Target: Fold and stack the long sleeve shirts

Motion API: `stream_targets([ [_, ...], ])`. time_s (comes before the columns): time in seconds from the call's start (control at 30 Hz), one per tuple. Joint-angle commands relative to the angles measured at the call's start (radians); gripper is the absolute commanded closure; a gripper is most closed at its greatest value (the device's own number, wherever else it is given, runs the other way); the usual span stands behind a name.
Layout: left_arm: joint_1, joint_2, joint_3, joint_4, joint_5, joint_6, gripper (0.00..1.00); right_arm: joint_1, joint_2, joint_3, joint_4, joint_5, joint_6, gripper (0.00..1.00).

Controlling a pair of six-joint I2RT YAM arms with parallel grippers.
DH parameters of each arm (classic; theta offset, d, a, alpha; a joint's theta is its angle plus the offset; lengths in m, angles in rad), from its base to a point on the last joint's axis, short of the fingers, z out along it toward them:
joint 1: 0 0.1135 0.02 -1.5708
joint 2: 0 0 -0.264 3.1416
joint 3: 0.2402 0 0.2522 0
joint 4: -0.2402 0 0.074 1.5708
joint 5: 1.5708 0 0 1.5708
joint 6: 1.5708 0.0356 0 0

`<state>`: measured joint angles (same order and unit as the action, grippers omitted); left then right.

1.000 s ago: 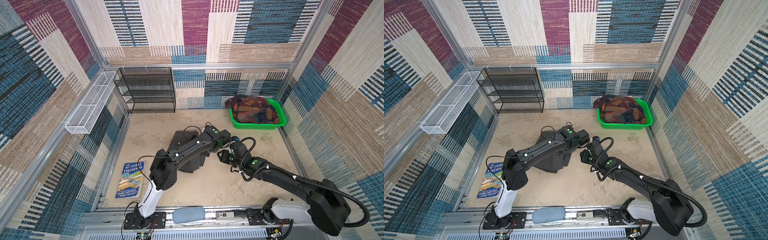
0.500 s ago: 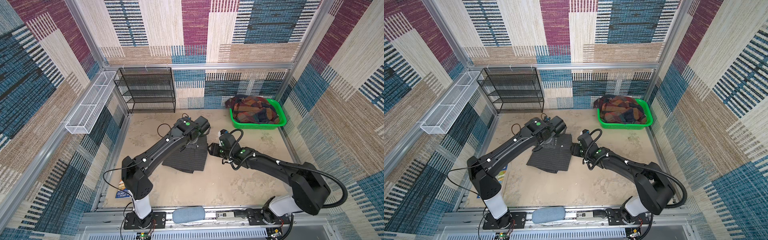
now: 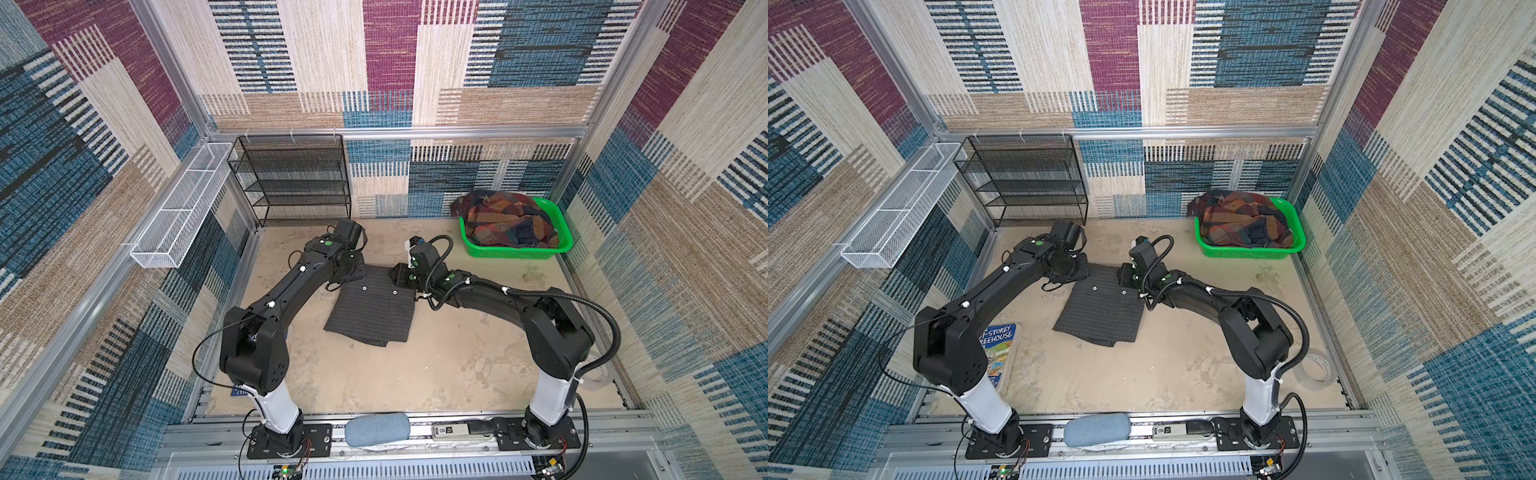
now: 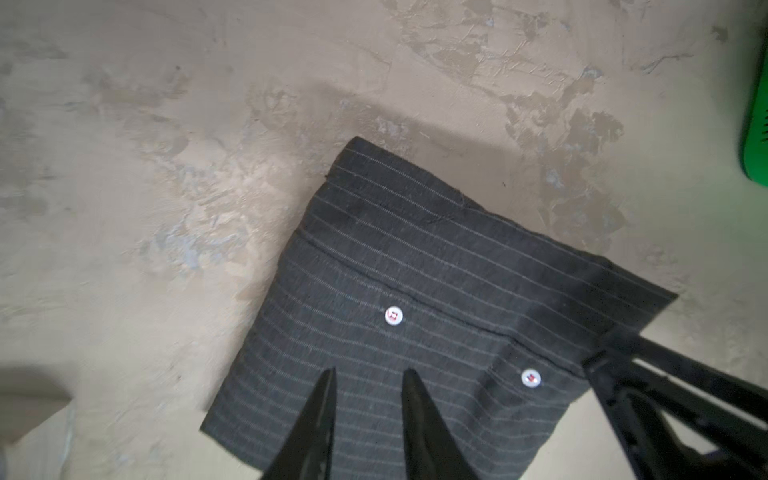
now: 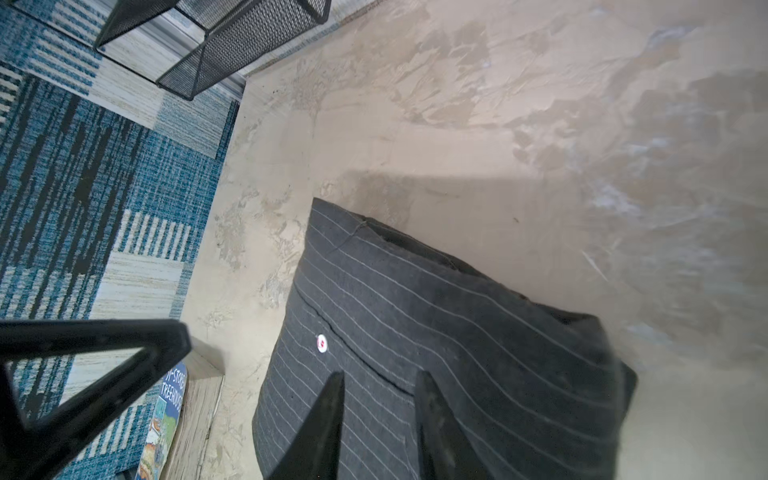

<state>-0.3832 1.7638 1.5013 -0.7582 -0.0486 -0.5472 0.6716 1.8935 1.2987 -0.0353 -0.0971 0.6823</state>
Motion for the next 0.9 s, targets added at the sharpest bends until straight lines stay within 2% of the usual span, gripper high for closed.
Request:
stream_targets([
  [0.0, 0.019, 0.060, -0.016, 0.126, 0.122, 0.019, 0.81, -0.016, 0.074, 0.026, 0.017, -0.034, 0.023, 0.71],
  [0.13, 0.024, 0.143, -0.066, 0.191, 0.139, 0.005, 0.86, -0.053, 0.088, -0.034, 0.045, -0.034, 0.060, 0.72],
  [0.33, 0.024, 0.194, -0.194, 0.273, 0.108, -0.047, 0.89, -0.127, 0.143, -0.013, 0.006, -0.060, 0.002, 0.73],
  [0.47, 0.019, 0.152, -0.306, 0.330, 0.138, -0.178, 0.94, -0.137, 0.127, 0.044, -0.063, -0.039, -0.069, 0.73],
  [0.57, -0.015, 0.098, -0.405, 0.381, 0.135, -0.318, 0.96, -0.136, 0.047, 0.062, -0.134, -0.003, -0.108, 0.71],
  [0.7, -0.082, 0.034, -0.431, 0.384, 0.117, -0.395, 0.96, -0.106, -0.107, 0.022, -0.247, 0.026, -0.125, 0.67],
  [0.77, -0.085, -0.001, -0.397, 0.341, 0.101, -0.375, 0.95, -0.054, -0.166, -0.016, -0.279, 0.035, -0.102, 0.67],
  [0.87, -0.069, -0.033, -0.274, 0.224, 0.034, -0.272, 0.92, 0.059, -0.208, -0.078, -0.268, 0.042, -0.029, 0.67],
])
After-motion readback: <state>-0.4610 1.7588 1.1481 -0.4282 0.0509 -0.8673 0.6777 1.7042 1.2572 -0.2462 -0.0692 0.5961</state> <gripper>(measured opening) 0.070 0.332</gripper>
